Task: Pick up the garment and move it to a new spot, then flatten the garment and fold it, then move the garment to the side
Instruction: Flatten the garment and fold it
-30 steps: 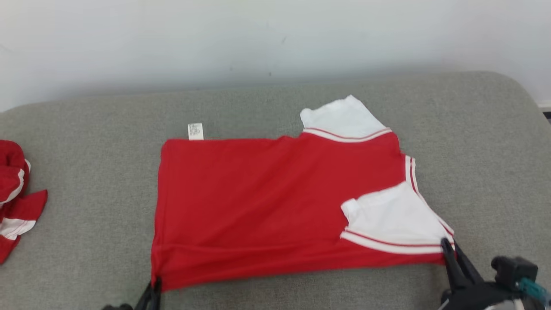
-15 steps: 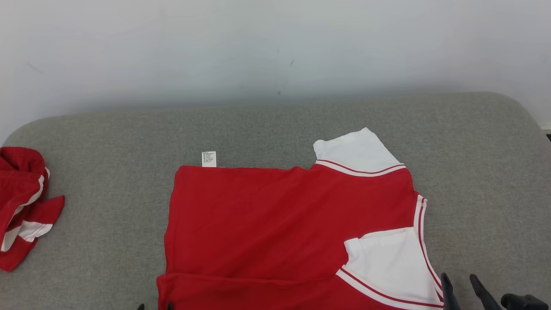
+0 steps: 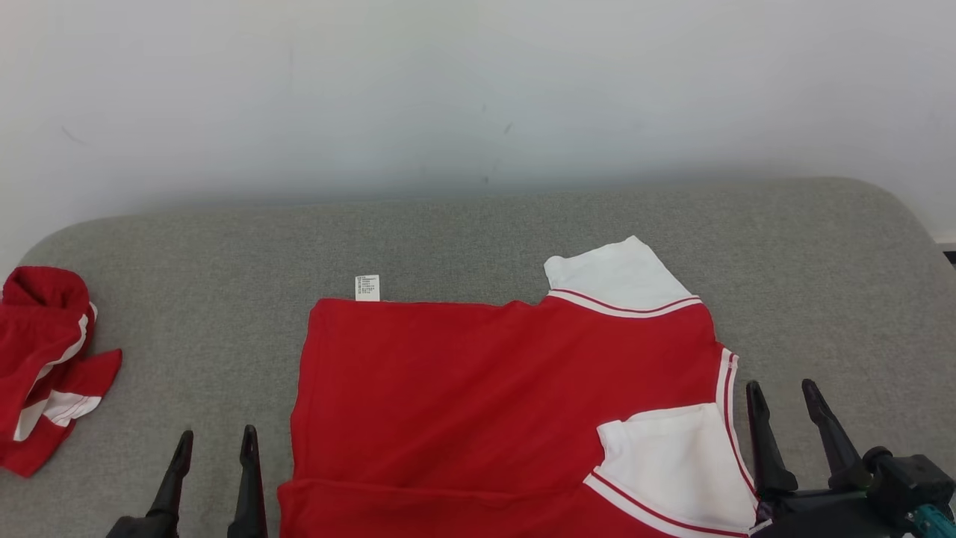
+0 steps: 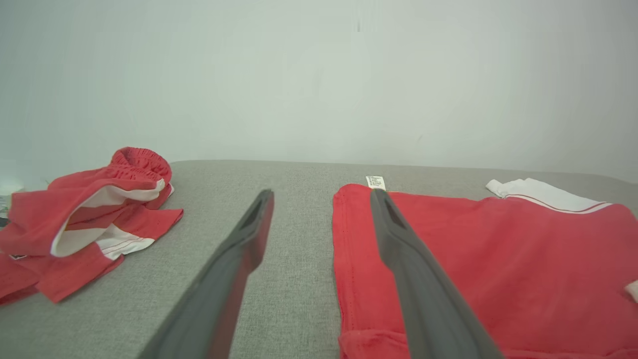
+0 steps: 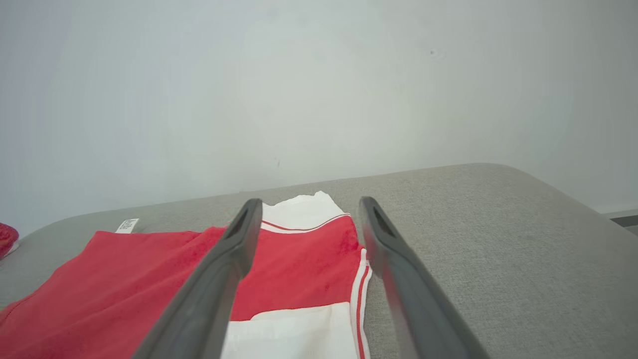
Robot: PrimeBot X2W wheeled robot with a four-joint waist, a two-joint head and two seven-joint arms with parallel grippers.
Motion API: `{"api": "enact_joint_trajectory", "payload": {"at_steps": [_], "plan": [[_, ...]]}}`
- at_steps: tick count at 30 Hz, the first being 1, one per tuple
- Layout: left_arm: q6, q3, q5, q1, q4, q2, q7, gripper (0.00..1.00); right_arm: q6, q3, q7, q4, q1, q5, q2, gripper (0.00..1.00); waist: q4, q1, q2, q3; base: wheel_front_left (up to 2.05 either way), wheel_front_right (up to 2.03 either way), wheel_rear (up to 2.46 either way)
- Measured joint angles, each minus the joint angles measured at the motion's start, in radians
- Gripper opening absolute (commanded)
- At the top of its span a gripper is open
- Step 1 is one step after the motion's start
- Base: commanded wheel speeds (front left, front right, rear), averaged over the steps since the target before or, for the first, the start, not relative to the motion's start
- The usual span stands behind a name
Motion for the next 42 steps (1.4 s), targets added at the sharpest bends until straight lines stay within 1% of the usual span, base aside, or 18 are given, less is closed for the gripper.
{"api": "enact_joint_trajectory", "payload": {"at_steps": [5, 6, 12, 19, 25, 27, 31, 32, 36, 38, 40, 41, 42], "plan": [[-0.045, 0.032, 0.024, 0.001, -0.050, -0.019, 0.000, 1.00, 0.000, 0.004, -0.002, -0.052, -0.003, -0.012, 0.021, 1.00, 0.004, 0.0000, 0.0000, 0.001, 0.00, 0.00, 0.00], [-0.045, 0.032, 0.024, 0.001, -0.050, -0.019, 0.000, 1.00, 0.000, 0.004, -0.002, -0.052, -0.003, -0.012, 0.021, 1.00, 0.004, 0.0000, 0.0000, 0.001, 0.00, 0.00, 0.00], [-0.083, 0.050, 0.052, 0.023, -0.070, -0.028, 0.000, 1.00, 0.000, 0.007, -0.002, -0.082, 0.014, -0.028, 0.040, 1.00, 0.014, 0.0000, 0.0000, 0.003, 0.00, 0.00, 0.00], [-0.092, 0.071, 0.076, 0.065, -0.059, -0.054, 0.000, 1.00, 0.000, -0.002, -0.004, -0.089, 0.058, -0.036, 0.045, 1.00, 0.024, 0.0000, 0.0000, 0.006, 0.00, 0.00, 0.00], [-0.104, 0.093, 0.084, 0.063, -0.029, -0.057, 0.000, 1.00, 0.000, 0.005, -0.004, -0.068, 0.058, -0.036, 0.031, 1.00, 0.025, 0.0000, 0.0000, 0.009, 0.00, 0.00, 0.00], [-0.110, 0.089, 0.087, 0.047, -0.007, -0.042, 0.000, 1.00, 0.000, 0.015, -0.004, -0.043, 0.032, -0.045, 0.016, 1.00, 0.022, -0.0001, 0.0000, 0.013, 0.00, 0.00, 0.00], [-0.119, 0.074, 0.093, -0.042, 0.033, 0.015, 0.002, 1.00, 0.000, 0.037, 0.000, 0.037, -0.059, -0.051, -0.030, 1.00, 0.017, 0.0000, 0.0000, 0.032, 0.00, 0.00, 0.00], [-0.125, 0.067, 0.092, -0.069, 0.040, 0.029, 0.013, 1.00, 0.000, 0.040, 0.012, 0.057, -0.090, -0.047, -0.039, 1.00, 0.016, 0.0000, 0.0000, 0.039, 0.00, 0.00, 0.00], [-0.127, 0.036, 0.048, -0.202, 0.067, 0.081, 0.068, 1.00, 0.000, 0.045, 0.075, 0.138, -0.229, -0.037, -0.077, 1.00, 0.014, 0.0001, 0.0000, 0.074, 0.00, 0.00, 0.00], [-0.131, 0.005, 0.020, -0.274, 0.084, 0.098, 0.102, 1.00, 0.000, 0.051, 0.107, 0.176, -0.297, -0.033, -0.097, 1.00, 0.014, 0.0001, 0.0000, 0.095, 0.00, 0.00, 0.00], [-0.132, -0.060, -0.023, -0.347, 0.102, 0.132, 0.149, 1.00, 0.000, 0.062, 0.143, 0.216, -0.372, -0.026, -0.114, 1.00, 0.015, 0.0002, 0.0000, 0.120, 0.00, 0.00, 0.00], [-0.134, -0.112, -0.085, -0.423, 0.128, 0.161, 0.200, 1.00, 0.000, 0.072, 0.180, 0.259, -0.444, -0.015, -0.128, 1.00, 0.016, 0.0002, 0.0001, 0.147, 0.00, 0.00, 0.00], [-0.134, -0.138, -0.110, -0.459, 0.140, 0.178, 0.222, 1.00, 0.000, 0.081, 0.197, 0.277, -0.479, -0.011, -0.135, 1.00, 0.017, 0.0003, 0.0001, 0.162, 0.00, 0.00, 0.00]]}}
